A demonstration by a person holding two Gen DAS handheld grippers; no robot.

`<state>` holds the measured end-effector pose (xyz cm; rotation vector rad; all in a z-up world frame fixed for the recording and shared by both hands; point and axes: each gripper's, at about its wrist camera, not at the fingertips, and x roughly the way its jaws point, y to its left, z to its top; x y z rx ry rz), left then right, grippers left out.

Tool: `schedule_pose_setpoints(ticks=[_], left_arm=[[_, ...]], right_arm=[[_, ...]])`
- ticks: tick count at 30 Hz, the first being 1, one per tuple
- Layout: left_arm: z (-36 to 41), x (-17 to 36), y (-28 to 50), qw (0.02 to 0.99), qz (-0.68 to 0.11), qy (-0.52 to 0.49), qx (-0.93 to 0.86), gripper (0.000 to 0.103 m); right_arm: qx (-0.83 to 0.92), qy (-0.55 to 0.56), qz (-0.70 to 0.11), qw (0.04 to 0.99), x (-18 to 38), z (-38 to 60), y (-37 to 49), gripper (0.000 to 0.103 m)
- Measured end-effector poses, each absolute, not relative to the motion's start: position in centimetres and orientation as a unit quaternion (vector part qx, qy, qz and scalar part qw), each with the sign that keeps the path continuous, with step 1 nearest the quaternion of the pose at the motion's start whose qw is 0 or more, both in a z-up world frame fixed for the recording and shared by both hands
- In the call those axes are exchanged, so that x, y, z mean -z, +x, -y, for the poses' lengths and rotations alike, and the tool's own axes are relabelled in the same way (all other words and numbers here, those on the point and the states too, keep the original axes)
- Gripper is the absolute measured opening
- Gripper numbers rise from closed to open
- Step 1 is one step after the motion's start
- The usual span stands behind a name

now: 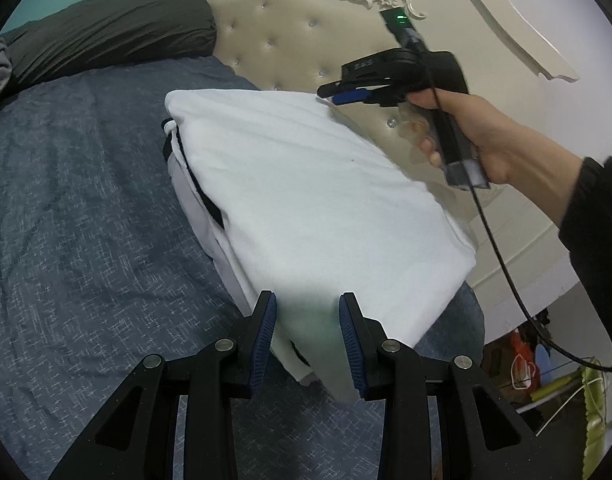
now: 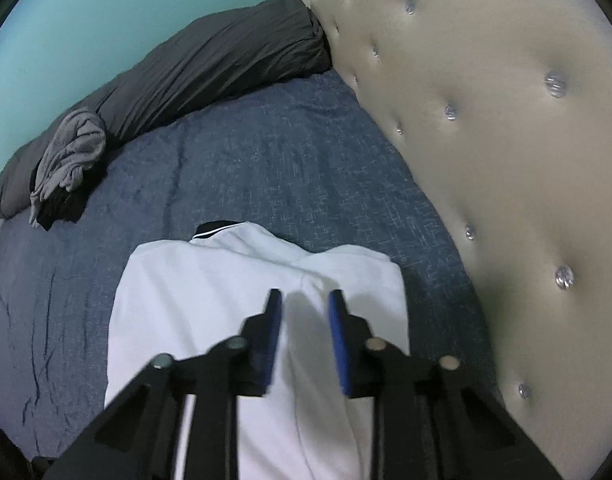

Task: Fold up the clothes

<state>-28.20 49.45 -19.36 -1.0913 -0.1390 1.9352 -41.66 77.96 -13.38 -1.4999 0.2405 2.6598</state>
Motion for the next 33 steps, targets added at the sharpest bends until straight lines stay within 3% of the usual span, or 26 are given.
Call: schedule_pose_setpoints(ticks=[1, 3, 11, 21, 33], left_arm=[[-49.4, 19.4, -28.2, 0.443, 0.057, -0.440, -0.779, 0.036], [-49.4, 19.4, -28.1, 0.444, 0.053, -0.437, -0.781, 0.036], [-49.6, 19.7, -27.8, 0.445, 0.049, -0.431, -0.784, 0.036], [-49.3, 19.8, -28.2, 0.446, 0.058, -0.436, -0.780, 0.036], [-47.6, 17.0, -28.3, 0.425, 0.058, -0.435, -0.792, 0.036]], right_arm=[[-0.867, -0.491, -0.073, 0.044, 13.6, -77.9, -41.9, 0.005], [-0.869, -0.488, -0.070, 0.053, 13.6, -77.9, -42.1, 0.002], [-0.870, -0.480, -0.030, 0.104, 13.9, -78.2, -43.4, 0.001], [-0.849, -0.510, -0.039, 0.133, 15.0, -79.2, -43.4, 0.002], [-0.866, -0.481, -0.053, 0.127, 9.9, -78.6, -36.9, 0.002]])
